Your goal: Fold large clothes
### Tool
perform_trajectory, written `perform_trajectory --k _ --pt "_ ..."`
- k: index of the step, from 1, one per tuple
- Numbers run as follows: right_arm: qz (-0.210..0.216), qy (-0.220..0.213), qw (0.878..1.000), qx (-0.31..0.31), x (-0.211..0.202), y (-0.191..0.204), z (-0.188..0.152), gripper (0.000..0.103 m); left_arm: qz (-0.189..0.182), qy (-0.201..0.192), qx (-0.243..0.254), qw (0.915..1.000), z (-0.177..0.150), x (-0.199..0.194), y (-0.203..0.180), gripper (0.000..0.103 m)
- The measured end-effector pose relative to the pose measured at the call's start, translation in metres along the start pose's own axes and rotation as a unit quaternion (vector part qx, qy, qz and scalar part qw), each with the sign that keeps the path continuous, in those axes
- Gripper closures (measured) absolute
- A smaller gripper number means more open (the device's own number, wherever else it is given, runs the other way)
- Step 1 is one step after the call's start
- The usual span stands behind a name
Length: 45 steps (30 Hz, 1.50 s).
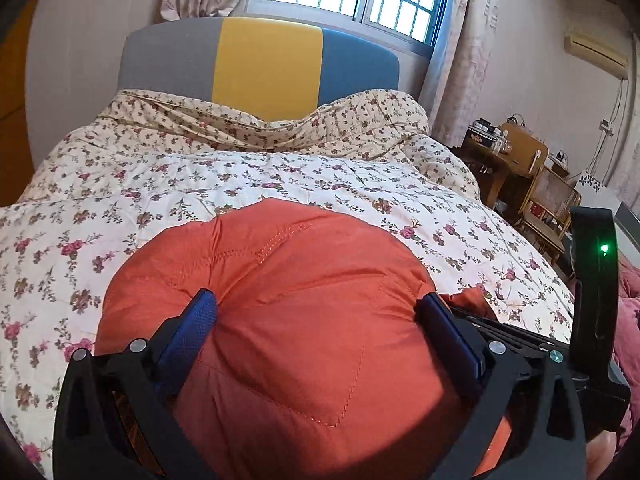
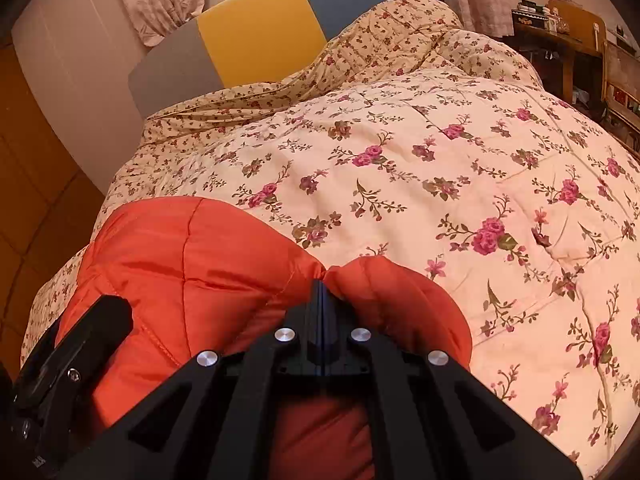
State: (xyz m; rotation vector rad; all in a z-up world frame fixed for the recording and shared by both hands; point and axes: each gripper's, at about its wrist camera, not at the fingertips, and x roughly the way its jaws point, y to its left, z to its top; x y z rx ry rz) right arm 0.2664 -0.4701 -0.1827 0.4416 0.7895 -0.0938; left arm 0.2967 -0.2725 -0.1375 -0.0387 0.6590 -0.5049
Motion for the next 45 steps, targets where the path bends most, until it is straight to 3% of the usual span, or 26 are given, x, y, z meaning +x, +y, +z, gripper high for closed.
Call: perform_trajectory --k 4,9,13,16,19,22,28,34,36,38,40,43,45 --pt "0.004 -0.010 1.000 -0.001 -0.004 0.000 0.000 0.103 0.000 -0.005 0.002 1.0000 -0.001 -0.001 0.000 0.003" --pt "0.031 -0.063 0.997 0.011 -0.036 -0.006 -0.007 0.101 0.005 -0.009 0.009 0.9999 0.001 -0.016 -0.004 0.003" --pt "0.039 -0.103 0.993 -0.037 -0.078 0.011 -0.023 0.098 0.002 -0.010 -0.024 0.9997 -0.001 -0.050 0.009 0.003" --pt "0.050 -0.124 0.985 -0.107 -0.096 0.032 -0.042 0.098 0.032 -0.018 -0.052 0.9979 -0.002 -0.073 0.029 0.003" --pt "0.034 -0.114 0.987 -0.112 -0.089 0.033 -0.050 0.099 0.082 -0.028 -0.094 0.9918 -0.004 -0.079 0.048 0.003" --pt "0.028 -0.098 0.991 -0.081 -0.076 0.022 -0.048 0.101 0.067 0.017 -0.119 0.9905 -0.012 -0.055 0.053 0.003" --pt "0.013 -0.091 0.993 -0.068 -0.061 0.016 -0.049 0.103 0.071 -0.018 -0.107 0.9915 -0.028 -0.045 0.047 0.003" --pt "0.020 -0.072 0.995 -0.067 -0.080 0.020 -0.032 0.098 0.065 -0.001 -0.116 0.9912 -0.024 -0.046 0.050 0.003" --pt "0.035 -0.103 0.992 -0.065 -0.100 0.027 -0.019 0.090 0.059 0.027 -0.123 0.9903 -0.018 -0.053 0.052 0.003" --pt "0.053 -0.114 0.990 -0.070 -0.107 0.038 -0.002 0.089 0.044 0.043 -0.139 0.9884 -0.008 -0.061 0.054 0.003" --pt "0.051 -0.105 0.989 -0.089 -0.098 0.053 0.013 0.089 0.034 0.018 -0.146 0.9886 0.008 -0.070 0.053 0.003" --pt "0.036 -0.068 0.993 -0.091 -0.069 0.059 0.024 0.089 0.078 -0.009 -0.112 0.9906 0.036 -0.064 0.045 0.003" --pt "0.027 -0.031 0.996 -0.085 -0.043 0.054 0.020 0.088 0.108 0.005 -0.081 0.9908 0.047 -0.045 0.041 0.003"
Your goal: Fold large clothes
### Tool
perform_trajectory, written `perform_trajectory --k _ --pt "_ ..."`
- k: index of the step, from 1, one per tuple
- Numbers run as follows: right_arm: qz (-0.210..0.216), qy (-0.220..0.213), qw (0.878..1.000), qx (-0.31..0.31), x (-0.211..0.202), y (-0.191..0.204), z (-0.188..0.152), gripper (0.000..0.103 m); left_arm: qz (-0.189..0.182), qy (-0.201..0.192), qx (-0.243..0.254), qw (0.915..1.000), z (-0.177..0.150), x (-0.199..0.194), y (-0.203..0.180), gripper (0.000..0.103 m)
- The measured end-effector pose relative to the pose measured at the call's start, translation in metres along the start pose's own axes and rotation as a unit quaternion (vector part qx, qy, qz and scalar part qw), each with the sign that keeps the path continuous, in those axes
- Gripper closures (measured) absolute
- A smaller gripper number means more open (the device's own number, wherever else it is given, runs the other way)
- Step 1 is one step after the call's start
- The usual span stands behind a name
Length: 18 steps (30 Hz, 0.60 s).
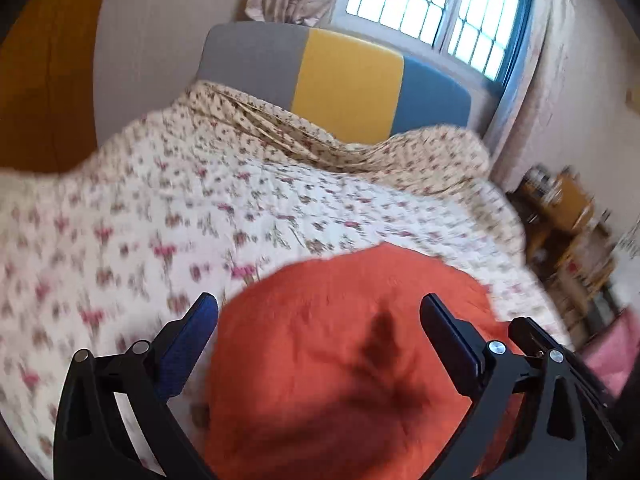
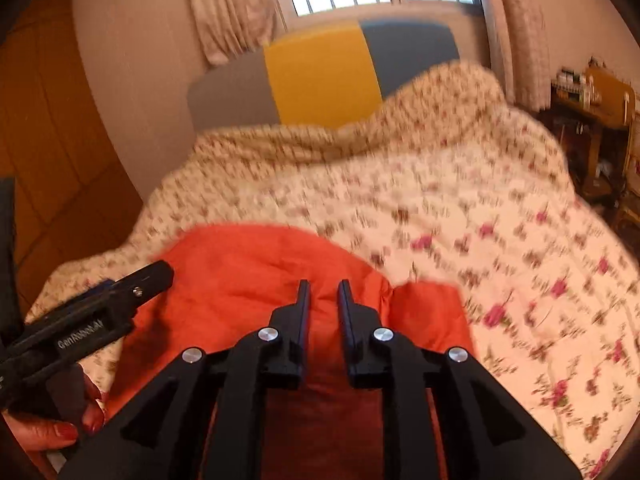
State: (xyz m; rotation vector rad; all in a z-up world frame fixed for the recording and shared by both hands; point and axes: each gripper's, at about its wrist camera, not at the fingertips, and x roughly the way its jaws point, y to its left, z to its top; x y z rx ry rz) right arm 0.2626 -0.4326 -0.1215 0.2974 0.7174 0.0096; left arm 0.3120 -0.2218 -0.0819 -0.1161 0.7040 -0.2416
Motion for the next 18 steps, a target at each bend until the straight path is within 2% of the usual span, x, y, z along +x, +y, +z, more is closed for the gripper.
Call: perform_trajectory --k 2,4,5,11,15,18 --pt "-0.002 0.001 1.000 0.010 0.011 -0.007 -0.010 0.089 0.020 0.031 0.027 0.9990 0.000 0.024 -0.008 0.003" --pt "0.002 -0.002 1.000 0.023 0.014 -0.014 -0.016 0.089 0.013 0.044 0.031 0.9985 -0.008 0.041 -0.011 0.003" --pt "-0.003 -0.002 1.000 0.025 0.018 -0.016 -0.018 0.090 0.010 0.045 0.029 0.9985 -0.010 0.043 -0.010 0.003" --pt "-0.017 -0.001 0.999 0.038 0.033 -0.023 -0.019 0.090 0.044 0.027 0.062 0.9967 -0.022 0.058 -0.022 0.003" --pt "-0.015 -0.006 0.999 0.037 0.031 -0.021 -0.021 0.090 0.045 0.036 0.064 0.9963 -0.023 0.069 -0.021 0.003" --pt "-0.011 -0.014 0.999 0.039 0.027 -0.022 -0.022 0.089 0.047 0.026 0.067 0.9963 -0.026 0.064 -0.021 0.003"
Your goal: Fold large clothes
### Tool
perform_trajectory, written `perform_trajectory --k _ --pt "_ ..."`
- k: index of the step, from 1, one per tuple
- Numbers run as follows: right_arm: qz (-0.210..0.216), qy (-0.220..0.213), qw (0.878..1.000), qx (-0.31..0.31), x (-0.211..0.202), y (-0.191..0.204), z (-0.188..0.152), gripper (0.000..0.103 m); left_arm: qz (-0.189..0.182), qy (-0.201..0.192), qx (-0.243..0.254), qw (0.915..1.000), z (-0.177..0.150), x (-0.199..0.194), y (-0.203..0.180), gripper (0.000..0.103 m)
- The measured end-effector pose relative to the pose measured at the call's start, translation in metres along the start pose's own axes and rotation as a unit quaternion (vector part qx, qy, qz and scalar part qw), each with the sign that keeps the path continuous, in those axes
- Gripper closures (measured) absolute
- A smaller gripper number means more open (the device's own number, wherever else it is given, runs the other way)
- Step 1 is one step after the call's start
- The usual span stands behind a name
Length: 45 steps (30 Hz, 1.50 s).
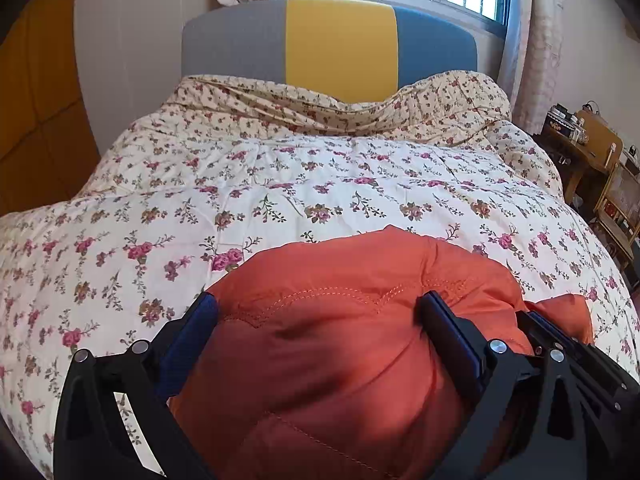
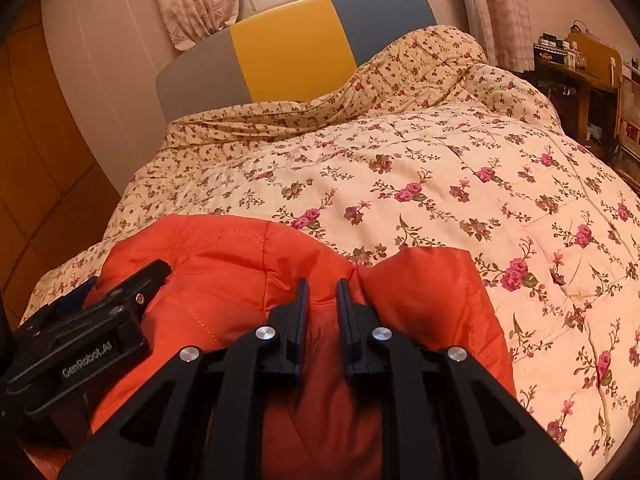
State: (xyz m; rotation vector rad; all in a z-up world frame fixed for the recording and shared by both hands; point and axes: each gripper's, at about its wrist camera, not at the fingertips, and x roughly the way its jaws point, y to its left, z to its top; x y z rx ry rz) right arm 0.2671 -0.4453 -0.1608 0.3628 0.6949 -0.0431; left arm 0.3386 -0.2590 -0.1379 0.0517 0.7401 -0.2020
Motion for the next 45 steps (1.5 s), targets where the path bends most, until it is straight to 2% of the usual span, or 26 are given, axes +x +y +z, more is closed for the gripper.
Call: perform_trajectory --k 5,8,12,13,14,15,17,20,22,24,26,28,32,36,38,40,41,43,45 --pt "0.000 -0.016 1.000 0.004 -0.017 -0.001 -0.003 0.084 0.001 -0.010 0.014 0.9999 -0.010 -0.021 -0.004 0.003" --pt "0.009 -0.045 0.999 0.029 -0.045 -0.012 -0.007 0.067 -0.004 -0.011 0.023 0.9997 -0.019 -0.039 -0.008 0.003" --pt "-0.016 -0.071 0.996 0.060 -0.073 -0.037 -0.019 0.068 -0.055 0.002 0.025 0.9981 -0.032 -0.074 -0.010 0.003" --pt "-0.035 -0.062 0.995 0.067 -0.072 -0.043 -0.023 0.068 -0.063 0.001 0.025 0.9977 -0.036 -0.079 -0.011 0.003" --pt "-0.039 -0.049 0.994 0.084 -0.066 -0.054 -0.028 0.063 -0.065 -0.004 0.028 0.9975 -0.042 -0.083 -0.013 0.003" --pt "-0.027 -0.039 0.993 0.106 -0.061 -0.064 -0.031 0.051 -0.060 -0.018 0.038 0.9973 -0.051 -0.086 -0.018 0.003" --pt "0.002 -0.026 0.988 0.150 -0.053 -0.082 -0.035 0.046 -0.045 -0.046 0.061 0.9961 -0.063 -0.086 -0.028 0.003" --pt "0.004 -0.022 0.988 0.153 -0.052 -0.083 -0.034 0.045 -0.032 -0.078 0.080 0.9932 -0.074 -0.083 -0.037 0.003" --pt "0.001 -0.021 0.988 0.151 -0.054 -0.081 -0.033 0.044 -0.031 -0.081 0.082 0.9929 -0.074 -0.081 -0.038 0.003" --pt "0.004 -0.017 0.988 0.156 -0.060 -0.083 -0.032 0.036 -0.036 -0.081 0.077 0.9930 -0.074 -0.081 -0.034 0.003" --pt "0.015 -0.012 0.988 0.156 -0.071 -0.084 -0.034 0.036 -0.051 -0.079 0.068 0.9932 -0.072 -0.085 -0.029 0.003" --pt "0.020 -0.008 0.988 0.156 -0.085 -0.082 -0.037 0.034 -0.083 -0.065 0.058 0.9927 -0.070 -0.091 -0.019 0.003" --pt "0.026 0.022 0.988 0.149 -0.109 -0.080 -0.047 0.014 -0.138 -0.029 0.062 0.9881 -0.068 -0.106 0.008 0.003" --pt "0.049 0.078 0.989 0.118 -0.106 -0.078 -0.062 0.009 -0.125 -0.013 0.053 0.9906 -0.076 -0.112 0.038 0.003" --pt "0.065 0.083 0.986 0.127 -0.101 -0.082 -0.067 0.008 -0.125 -0.001 0.033 0.9916 -0.081 -0.109 0.054 0.003" --pt "0.087 0.100 0.980 0.149 -0.090 -0.088 -0.069 0.008 -0.175 0.035 -0.012 0.9838 -0.088 -0.100 0.073 0.003" --pt "0.101 0.109 0.975 0.164 -0.085 -0.091 -0.070 0.008 -0.206 0.060 -0.037 0.9761 -0.092 -0.092 0.079 0.003" --pt "0.114 0.115 0.974 0.160 -0.078 -0.089 -0.070 0.007 -0.252 0.105 -0.071 0.9592 -0.099 -0.078 0.084 0.003" --pt "0.121 0.121 0.974 0.149 -0.076 -0.086 -0.066 0.012 -0.279 0.130 -0.096 0.9465 -0.106 -0.072 0.082 0.003"
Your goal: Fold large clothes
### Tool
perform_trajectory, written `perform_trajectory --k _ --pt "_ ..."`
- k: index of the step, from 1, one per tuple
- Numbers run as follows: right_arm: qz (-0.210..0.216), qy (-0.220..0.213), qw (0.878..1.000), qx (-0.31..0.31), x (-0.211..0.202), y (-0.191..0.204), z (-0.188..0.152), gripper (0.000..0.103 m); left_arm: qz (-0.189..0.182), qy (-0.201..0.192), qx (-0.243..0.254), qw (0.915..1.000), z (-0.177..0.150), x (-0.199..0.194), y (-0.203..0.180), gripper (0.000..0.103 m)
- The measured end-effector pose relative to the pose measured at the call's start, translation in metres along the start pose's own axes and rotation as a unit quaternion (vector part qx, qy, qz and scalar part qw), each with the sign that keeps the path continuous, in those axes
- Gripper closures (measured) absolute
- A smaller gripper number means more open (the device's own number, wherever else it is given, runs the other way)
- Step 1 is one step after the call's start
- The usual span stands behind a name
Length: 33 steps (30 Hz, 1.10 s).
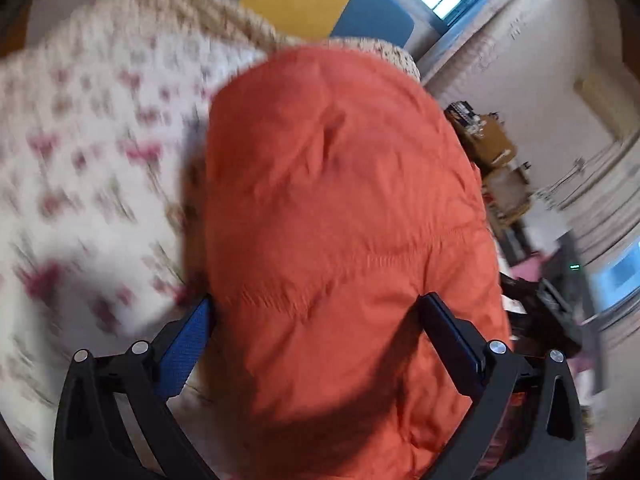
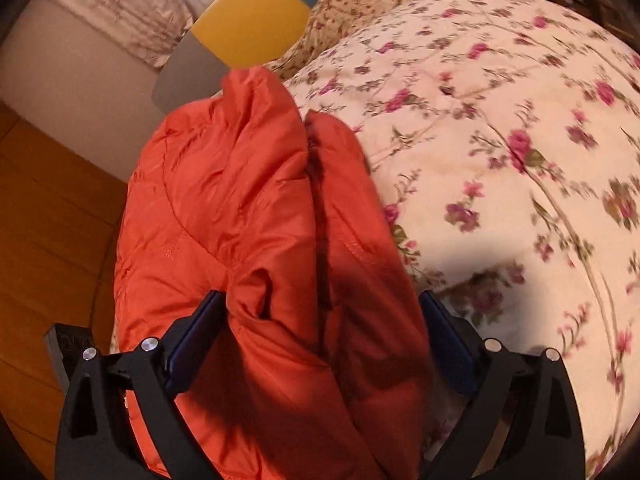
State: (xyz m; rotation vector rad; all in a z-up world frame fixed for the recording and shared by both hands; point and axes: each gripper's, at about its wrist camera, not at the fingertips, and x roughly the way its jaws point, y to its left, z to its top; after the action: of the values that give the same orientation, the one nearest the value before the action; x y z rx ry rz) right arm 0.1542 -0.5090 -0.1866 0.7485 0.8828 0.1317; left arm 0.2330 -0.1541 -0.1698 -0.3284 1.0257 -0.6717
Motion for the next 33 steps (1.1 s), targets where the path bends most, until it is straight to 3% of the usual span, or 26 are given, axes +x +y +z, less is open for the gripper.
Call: perform_trajectory --k 2,6,8,13,17,21,26,33 --pt "0.027 0.013 1.000 0.006 0.003 0.001 0.002 0.024 -0.007 0.007 -0.005 0.9999 -0.004 0.004 -0.001 0.003" --pt "0.049 0.010 0.999 -0.001 -0.001 0.009 0.005 0.047 0.013 0.005 0.024 0.9996 -0.007 0.008 -0.015 0.003" --pt "0.056 -0.003 0.998 -0.008 -0.006 0.018 0.002 0.052 0.040 -0.002 0.066 0.9970 -0.009 0.006 -0.032 0.012" --pt "0.084 -0.031 0.996 -0.017 -0.012 0.039 -0.007 0.054 0.085 -0.049 0.128 0.9868 -0.012 -0.011 -0.058 0.033" --pt "0.113 -0.048 0.992 -0.024 -0.009 0.063 -0.006 0.054 0.112 -0.095 0.167 0.9750 -0.011 -0.039 -0.066 0.042" --pt "0.145 -0.060 0.987 -0.041 0.005 0.100 -0.003 0.054 0.134 -0.141 0.189 0.9624 -0.008 -0.075 -0.063 0.044" --pt "0.146 -0.049 0.984 -0.085 0.044 0.157 -0.004 0.054 0.157 -0.184 0.173 0.9547 -0.001 -0.114 -0.031 0.044" --pt "0.130 -0.013 0.986 -0.102 0.130 0.222 -0.016 0.053 0.197 -0.194 0.110 0.9547 0.006 -0.139 0.045 0.044"
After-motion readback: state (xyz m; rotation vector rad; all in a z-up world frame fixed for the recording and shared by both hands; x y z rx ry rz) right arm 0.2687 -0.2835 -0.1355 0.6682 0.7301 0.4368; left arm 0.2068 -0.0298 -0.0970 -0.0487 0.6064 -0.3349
